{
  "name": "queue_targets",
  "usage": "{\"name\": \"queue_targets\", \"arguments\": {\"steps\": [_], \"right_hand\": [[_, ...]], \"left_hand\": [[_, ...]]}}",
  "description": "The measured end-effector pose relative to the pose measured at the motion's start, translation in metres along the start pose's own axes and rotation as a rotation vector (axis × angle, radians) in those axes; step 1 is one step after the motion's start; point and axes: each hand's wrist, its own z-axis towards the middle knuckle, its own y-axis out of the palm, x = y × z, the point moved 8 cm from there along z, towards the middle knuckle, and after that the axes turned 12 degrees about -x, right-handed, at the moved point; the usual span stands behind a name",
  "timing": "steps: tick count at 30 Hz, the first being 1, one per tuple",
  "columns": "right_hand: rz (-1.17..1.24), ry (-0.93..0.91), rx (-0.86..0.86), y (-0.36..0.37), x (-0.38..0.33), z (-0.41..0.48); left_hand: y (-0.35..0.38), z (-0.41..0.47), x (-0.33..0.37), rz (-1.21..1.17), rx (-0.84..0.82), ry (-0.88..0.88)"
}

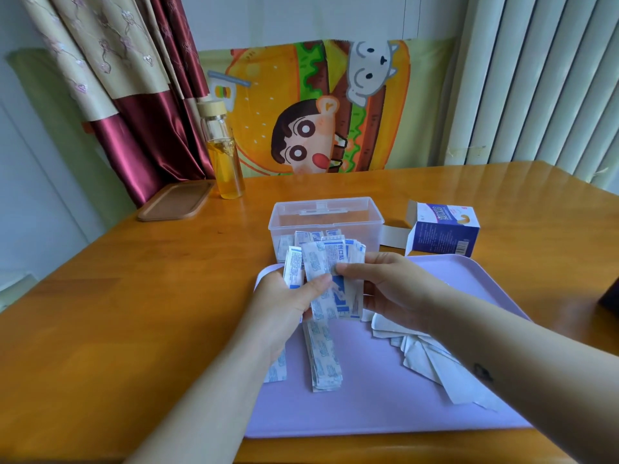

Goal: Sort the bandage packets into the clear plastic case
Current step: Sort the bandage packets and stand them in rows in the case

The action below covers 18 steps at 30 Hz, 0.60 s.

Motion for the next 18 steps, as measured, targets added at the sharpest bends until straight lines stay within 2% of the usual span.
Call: {"name": "queue_targets", "arguments": {"steps": [4,8,10,13,18], "right_hand": [[0.023,0.011,0.070,-0.015,-0.001,-0.008],[0.020,0.031,0.125,-0.027,0.000,-0.012],[0.028,0.041,0.132,-0.028,0.003,-0.012],[0.027,0.039,0.121,-0.025,0.005,-0.011],[0.006,0.043,0.074,-0.019,0.009,-0.012]], "left_hand": [[-0.010,0.000,0.001,0.097,0.005,-0.043],[-0.009,-0.005,-0.002,0.297,-0.163,-0.124],[-0.003,-0.010,-0.005,0.494,-0.201,-0.166],[0.004,-0.015,-0.009,0.831,-0.154,-0.182],[0.007,-0.022,-0.012,0.924,-0.075,-0.193]]}}
